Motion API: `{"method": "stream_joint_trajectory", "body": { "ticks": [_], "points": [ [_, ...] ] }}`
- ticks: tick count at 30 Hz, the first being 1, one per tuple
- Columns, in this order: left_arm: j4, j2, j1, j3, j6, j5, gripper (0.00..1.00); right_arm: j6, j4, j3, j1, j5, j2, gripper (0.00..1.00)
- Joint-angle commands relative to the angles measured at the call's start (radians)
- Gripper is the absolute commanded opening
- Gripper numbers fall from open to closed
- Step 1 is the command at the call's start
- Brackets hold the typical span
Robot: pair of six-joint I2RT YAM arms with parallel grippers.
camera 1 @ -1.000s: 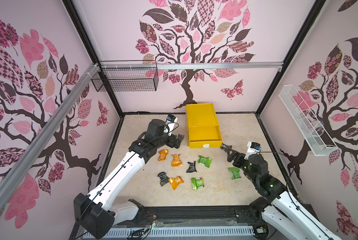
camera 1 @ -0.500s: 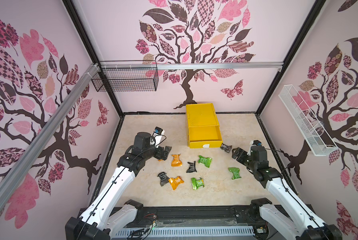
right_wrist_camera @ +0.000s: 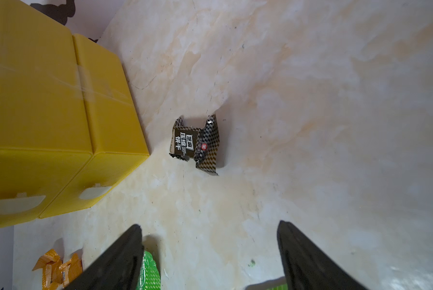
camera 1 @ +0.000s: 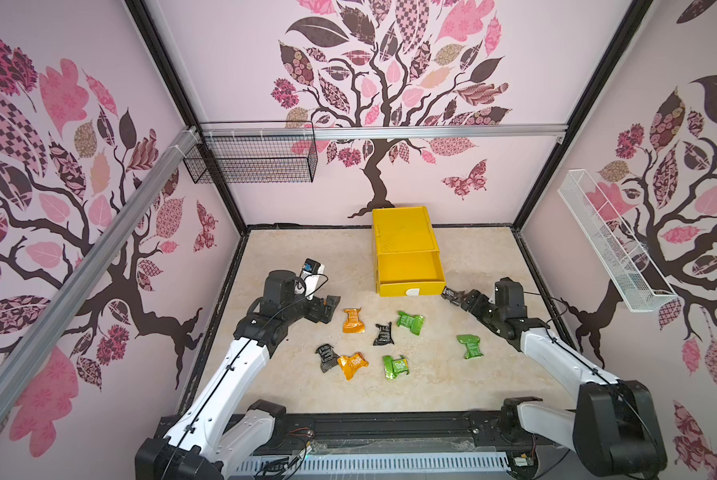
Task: Place the cookies into the drawer by color
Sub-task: Pick up the cookie at the center of the board.
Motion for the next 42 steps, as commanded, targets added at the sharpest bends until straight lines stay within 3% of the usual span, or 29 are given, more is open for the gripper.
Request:
{"method": "stream_joint_trajectory", "body": {
  "ticks": [1, 10, 24, 31, 38, 42],
  "points": [
    [0.027, -0.021, 0.002, -0.002, 0.005, 0.027, 0.97, 0.023, 0.061, 0.059, -0.021, -0.067, 0.084, 0.81],
    [0.015, -0.022, -0.004, 0.013, -0.006, 0.039, 0.97, 0.047, 0.078, 0.162, -0.032, -0.09, 0.286, 0.71],
    [0.007, -0.011, -0.025, 0.021, -0.008, 0.052, 0.97, 0.061, 0.117, 0.212, -0.042, -0.125, 0.457, 0.52],
    [0.01, -0.015, -0.025, 0.015, -0.014, 0.068, 0.97, 0.058, 0.139, 0.212, -0.043, -0.134, 0.483, 0.35],
    [0.016, -0.023, -0.025, 0.007, -0.011, 0.07, 0.97, 0.032, 0.121, 0.208, -0.043, -0.134, 0.441, 0.02],
    [0.037, -0.023, -0.028, -0.011, -0.005, 0.057, 0.97, 0.008, 0.091, 0.204, -0.043, -0.132, 0.388, 0.0]
  ]
}}
